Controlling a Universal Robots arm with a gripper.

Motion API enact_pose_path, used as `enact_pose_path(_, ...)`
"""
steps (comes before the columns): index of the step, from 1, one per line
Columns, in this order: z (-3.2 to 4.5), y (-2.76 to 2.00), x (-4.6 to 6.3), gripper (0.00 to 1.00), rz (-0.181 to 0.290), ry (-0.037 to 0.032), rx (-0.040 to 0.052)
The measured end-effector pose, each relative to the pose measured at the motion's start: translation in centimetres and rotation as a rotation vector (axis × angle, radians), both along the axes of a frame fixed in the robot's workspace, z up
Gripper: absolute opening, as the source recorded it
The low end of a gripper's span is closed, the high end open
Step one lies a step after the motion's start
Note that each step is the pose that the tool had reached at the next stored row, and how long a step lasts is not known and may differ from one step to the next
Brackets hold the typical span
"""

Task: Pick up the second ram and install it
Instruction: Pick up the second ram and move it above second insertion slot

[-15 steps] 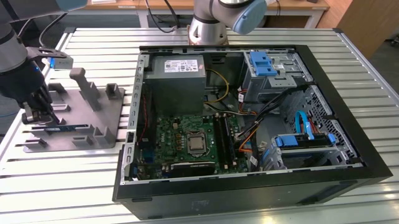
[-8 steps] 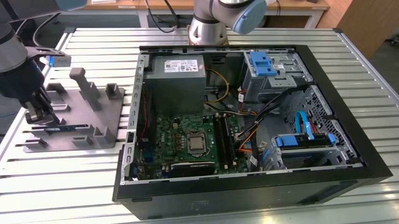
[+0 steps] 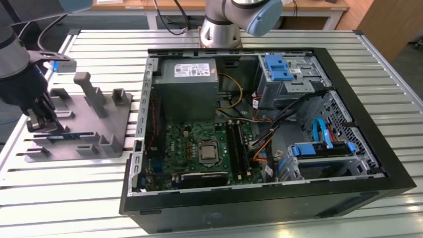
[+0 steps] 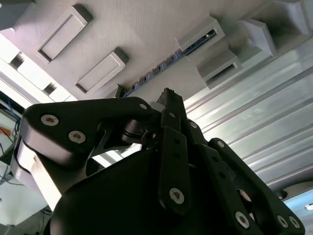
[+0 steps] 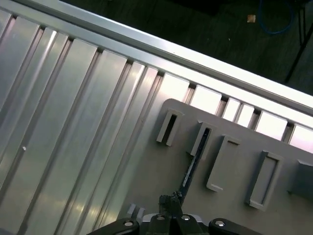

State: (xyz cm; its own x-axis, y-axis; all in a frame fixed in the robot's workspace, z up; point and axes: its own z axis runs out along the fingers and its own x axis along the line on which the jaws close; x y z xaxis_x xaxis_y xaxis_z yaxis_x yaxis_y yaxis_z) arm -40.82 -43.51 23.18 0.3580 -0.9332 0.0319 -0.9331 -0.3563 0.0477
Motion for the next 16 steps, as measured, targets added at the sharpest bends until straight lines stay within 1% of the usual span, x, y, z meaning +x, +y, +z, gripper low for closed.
enact_pose_path(7,-0.42,0.0,0.0,0.1,-0.126,0.0001,-0.0001)
enact_pose_path(11,-0.58,0.0,0.0,0.1,-0.184,0.0003,0.0019)
enact_pose_path(12,-0.61,-0.01,0.0,0.1,-0.195,0.0005,0.0043)
enact_pose_path(16,-0.71,0.0,-0.01,0.1,-0.233,0.0018,0.0196)
